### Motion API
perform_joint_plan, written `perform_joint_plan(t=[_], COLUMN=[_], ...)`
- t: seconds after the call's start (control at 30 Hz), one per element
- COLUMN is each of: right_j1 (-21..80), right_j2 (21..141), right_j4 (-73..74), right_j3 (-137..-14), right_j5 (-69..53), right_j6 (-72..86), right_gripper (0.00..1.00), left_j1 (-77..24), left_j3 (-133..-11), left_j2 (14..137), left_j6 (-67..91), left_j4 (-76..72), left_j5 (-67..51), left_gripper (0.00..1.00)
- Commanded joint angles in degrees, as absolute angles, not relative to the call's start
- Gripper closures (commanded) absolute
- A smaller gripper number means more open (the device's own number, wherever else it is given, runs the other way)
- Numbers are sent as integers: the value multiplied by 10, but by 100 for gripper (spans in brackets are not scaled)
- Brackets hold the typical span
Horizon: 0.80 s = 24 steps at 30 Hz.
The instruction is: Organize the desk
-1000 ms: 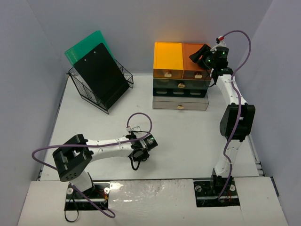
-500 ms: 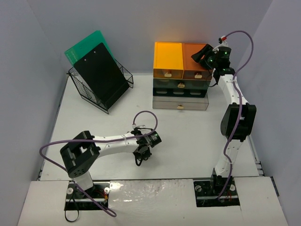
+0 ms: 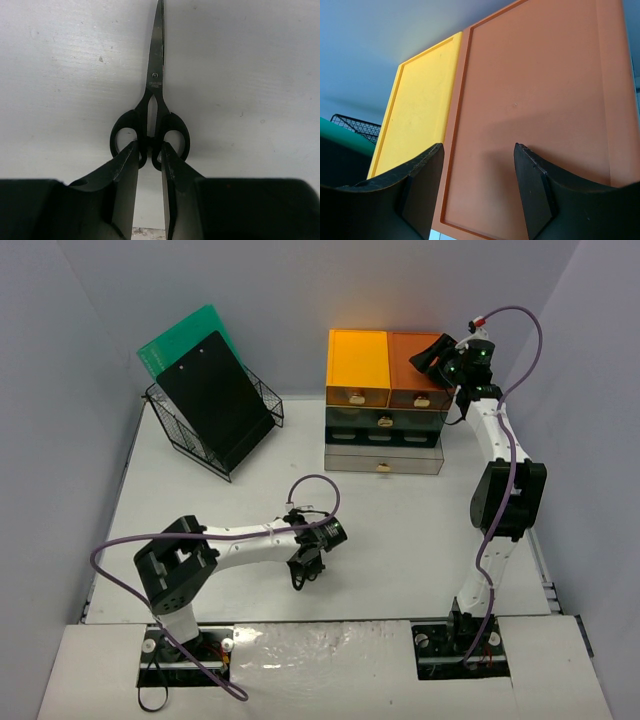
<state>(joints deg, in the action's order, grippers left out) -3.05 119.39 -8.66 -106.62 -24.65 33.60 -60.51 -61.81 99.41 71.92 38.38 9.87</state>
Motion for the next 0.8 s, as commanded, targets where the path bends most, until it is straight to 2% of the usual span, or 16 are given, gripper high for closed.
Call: perform_joint_plan(t=[0.0,0.33,0.53,0.77], right_j1=[-42,-41,-40,-39], right_j2=[1247,1241,1238,1232], right_j4=[118,119,119,120], right_j3=[-1003,-1005,-1005,-1005], right_j5=[-238,-234,-233,-237], right_j6=[342,339,338,342], right_gripper=[44,44,44,44], left_j1=[-623,-639,-640,-627], left_j3=[-635,-790,-849,-966], left_j2=[1017,979,977,1026], left_j6=[699,631,559,339], left_j4=[420,545,536,477], left_j5=[122,251,263,223], left_gripper=[100,100,100,100])
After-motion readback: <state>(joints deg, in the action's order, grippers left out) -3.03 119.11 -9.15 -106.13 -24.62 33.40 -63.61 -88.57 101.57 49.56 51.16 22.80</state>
